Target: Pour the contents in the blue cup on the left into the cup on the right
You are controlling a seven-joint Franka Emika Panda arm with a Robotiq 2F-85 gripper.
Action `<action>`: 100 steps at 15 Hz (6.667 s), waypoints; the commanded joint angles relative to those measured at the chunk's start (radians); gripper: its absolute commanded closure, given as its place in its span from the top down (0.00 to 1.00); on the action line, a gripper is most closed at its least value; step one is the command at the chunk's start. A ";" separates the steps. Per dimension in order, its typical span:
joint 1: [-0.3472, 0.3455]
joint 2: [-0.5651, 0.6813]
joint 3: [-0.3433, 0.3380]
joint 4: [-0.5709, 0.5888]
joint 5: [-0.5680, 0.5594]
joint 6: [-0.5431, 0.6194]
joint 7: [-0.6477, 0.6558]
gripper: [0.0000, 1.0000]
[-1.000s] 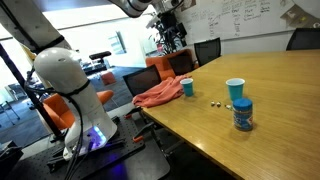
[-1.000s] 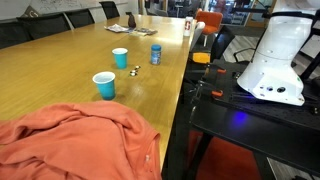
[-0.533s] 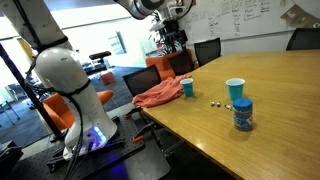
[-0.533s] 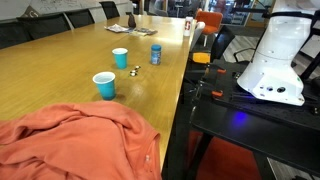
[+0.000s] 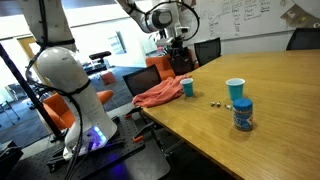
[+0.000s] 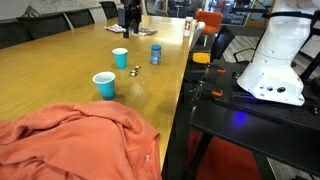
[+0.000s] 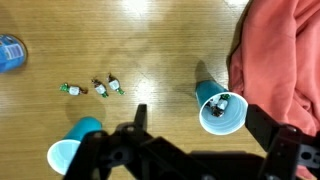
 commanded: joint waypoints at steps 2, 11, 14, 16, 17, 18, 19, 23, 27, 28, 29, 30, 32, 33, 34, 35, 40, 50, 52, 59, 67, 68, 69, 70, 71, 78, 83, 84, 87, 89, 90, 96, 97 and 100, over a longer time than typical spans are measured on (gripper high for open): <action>0.009 0.163 0.021 0.077 0.010 0.146 -0.018 1.00; 0.092 0.440 -0.038 0.239 -0.078 0.332 0.065 1.00; 0.122 0.507 -0.063 0.303 -0.093 0.326 0.086 1.00; 0.132 0.532 -0.072 0.332 -0.093 0.317 0.089 1.00; 0.137 0.544 -0.076 0.345 -0.093 0.314 0.089 1.00; 0.140 0.553 -0.079 0.358 -0.094 0.307 0.085 1.00; 0.142 0.560 -0.079 0.368 -0.094 0.301 0.081 0.97; 0.142 0.582 -0.076 0.395 -0.091 0.299 0.074 0.64; 0.139 0.592 -0.073 0.411 -0.088 0.289 0.071 0.32; 0.139 0.593 -0.072 0.413 -0.088 0.284 0.071 0.25; 0.138 0.593 -0.072 0.415 -0.089 0.274 0.069 0.16; 0.136 0.592 -0.069 0.416 -0.087 0.264 0.067 0.10; 0.131 0.590 -0.063 0.418 -0.083 0.241 0.065 0.00; 0.130 0.590 -0.061 0.420 -0.083 0.232 0.063 0.00; 0.130 0.590 -0.060 0.422 -0.083 0.228 0.062 0.00; 0.130 0.590 -0.058 0.426 -0.083 0.224 0.061 0.01; 0.138 0.524 -0.046 0.350 -0.073 0.245 0.078 0.01; 0.009 0.308 0.036 0.311 0.042 0.171 0.033 0.01; -0.004 0.277 0.006 0.327 0.013 0.116 0.026 0.01; -0.005 0.226 -0.124 0.403 -0.209 -0.093 0.023 0.01; 0.035 0.320 -0.246 0.482 -0.645 -0.044 0.103 0.01; 0.042 0.345 -0.263 0.499 -0.707 -0.034 0.127 0.01; 0.047 0.372 -0.277 0.519 -0.769 -0.025 0.163 0.01; 0.052 0.395 -0.288 0.537 -0.824 -0.019 0.204 0.01; 0.054 0.421 -0.295 0.557 -0.873 -0.015 0.247 0.01; 0.095 0.559 -0.322 0.661 -1.144 -0.049 0.616 0.01; 0.118 0.626 -0.317 0.694 -1.363 -0.170 0.864 0.01; 0.120 0.633 -0.310 0.697 -1.401 -0.213 0.902 0.01; 0.113 0.650 -0.275 0.706 -1.481 -0.338 0.971 0.01; 0.094 0.656 -0.241 0.710 -1.503 -0.389 0.977 0.01; 0.071 0.639 -0.215 0.685 -1.501 -0.364 0.960 0.05; 0.067 0.648 -0.205 0.695 -1.504 -0.384 0.960 0.01; 0.072 0.652 -0.202 0.696 -1.512 -0.388 0.965 0.01; 0.095 0.671 -0.184 0.702 -1.556 -0.434 0.984 0.01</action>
